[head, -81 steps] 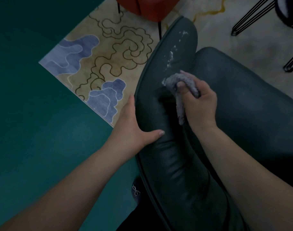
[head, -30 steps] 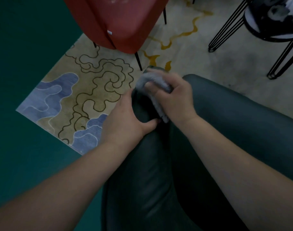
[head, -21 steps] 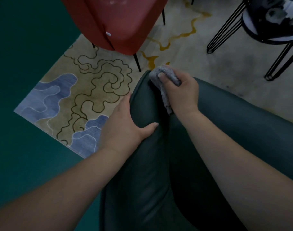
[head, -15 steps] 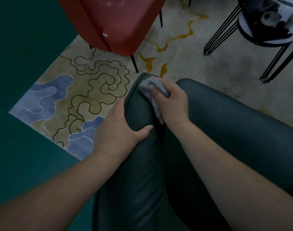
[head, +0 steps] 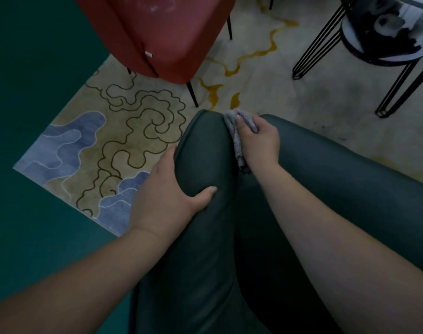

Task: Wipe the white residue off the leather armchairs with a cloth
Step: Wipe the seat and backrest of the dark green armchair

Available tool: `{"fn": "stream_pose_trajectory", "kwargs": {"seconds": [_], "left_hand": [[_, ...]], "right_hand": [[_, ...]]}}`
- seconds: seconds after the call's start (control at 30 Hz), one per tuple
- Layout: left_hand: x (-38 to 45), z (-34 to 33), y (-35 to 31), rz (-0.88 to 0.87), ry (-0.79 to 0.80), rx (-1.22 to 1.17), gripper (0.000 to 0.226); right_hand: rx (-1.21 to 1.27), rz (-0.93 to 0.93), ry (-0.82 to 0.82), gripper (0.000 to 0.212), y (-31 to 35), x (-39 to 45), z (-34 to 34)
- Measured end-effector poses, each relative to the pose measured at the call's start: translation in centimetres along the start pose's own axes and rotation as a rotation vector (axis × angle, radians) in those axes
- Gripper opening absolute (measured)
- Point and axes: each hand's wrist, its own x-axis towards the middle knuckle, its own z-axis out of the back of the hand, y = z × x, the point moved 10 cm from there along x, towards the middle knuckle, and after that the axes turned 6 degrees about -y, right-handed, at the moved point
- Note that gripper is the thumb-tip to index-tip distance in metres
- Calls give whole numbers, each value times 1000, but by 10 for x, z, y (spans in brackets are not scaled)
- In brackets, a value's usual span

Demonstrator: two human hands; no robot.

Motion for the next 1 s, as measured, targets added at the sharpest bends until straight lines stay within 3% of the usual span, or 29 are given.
{"fn": "stream_pose_trajectory", "kwargs": {"seconds": [0.1,0.2,0.33,0.47,0.63,0.83,0.93,1.0], "left_hand": [[1,1,0,-5,-10,16,92],[2,0,1,-7,-12,31,93],[1,0,1,-4,-3,30,98],[0,-1,2,2,-3,20,101],[0,-1,1,-9,-4,0,97],[1,-1,0,-9,7,15,97],[2,0,-3,-24,-4,10,88],[2,0,-5,-37,-10,10,83]], "right_hand": [[146,88,50,23,19,-15,-14],[-8,247,90,34,30,-34,-35],[-57,50,-50,28,-7,-10,-5],[9,-147,-46,21,-45,-14,3],[325,-164,24,27,-38,-63,-2],[306,-129,185,24,-32,-124,8],[217,-166,50,17,-34,-81,14],[150,-167,-41,25,-32,-54,14]]}}
